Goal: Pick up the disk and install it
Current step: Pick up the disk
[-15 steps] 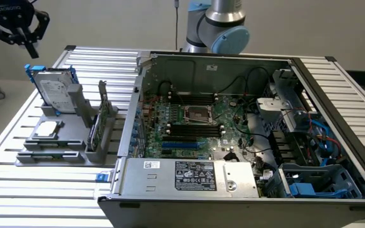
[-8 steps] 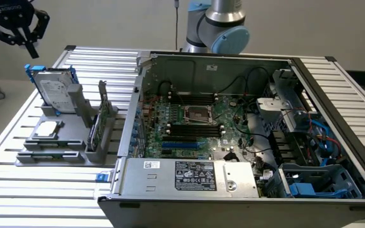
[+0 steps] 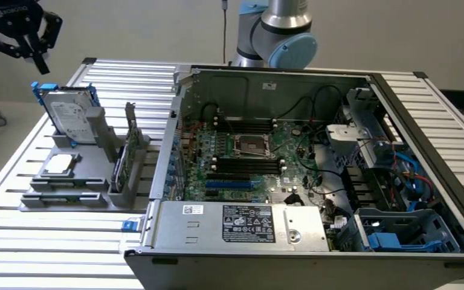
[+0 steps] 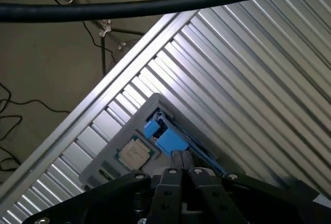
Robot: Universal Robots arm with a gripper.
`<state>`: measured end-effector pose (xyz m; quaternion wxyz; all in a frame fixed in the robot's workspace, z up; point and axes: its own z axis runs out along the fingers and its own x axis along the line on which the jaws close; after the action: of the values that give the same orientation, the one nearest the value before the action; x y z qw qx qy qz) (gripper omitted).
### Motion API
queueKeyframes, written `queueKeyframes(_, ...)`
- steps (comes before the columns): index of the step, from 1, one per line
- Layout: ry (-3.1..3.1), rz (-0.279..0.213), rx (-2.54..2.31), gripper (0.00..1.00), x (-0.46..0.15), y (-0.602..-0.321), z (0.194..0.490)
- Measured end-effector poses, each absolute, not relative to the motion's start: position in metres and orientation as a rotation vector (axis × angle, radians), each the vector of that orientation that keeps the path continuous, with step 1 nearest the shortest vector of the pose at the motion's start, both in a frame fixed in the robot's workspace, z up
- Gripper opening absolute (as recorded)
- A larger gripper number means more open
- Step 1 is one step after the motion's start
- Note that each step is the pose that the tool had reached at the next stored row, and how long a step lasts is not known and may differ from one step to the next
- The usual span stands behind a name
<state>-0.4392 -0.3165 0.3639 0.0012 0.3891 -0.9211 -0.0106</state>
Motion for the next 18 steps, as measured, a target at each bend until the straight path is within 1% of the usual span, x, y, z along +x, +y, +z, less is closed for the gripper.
queueKeyframes(18,-2.650,-0.032,1.676,0.11,-0.4392,-0.3166,0.3639)
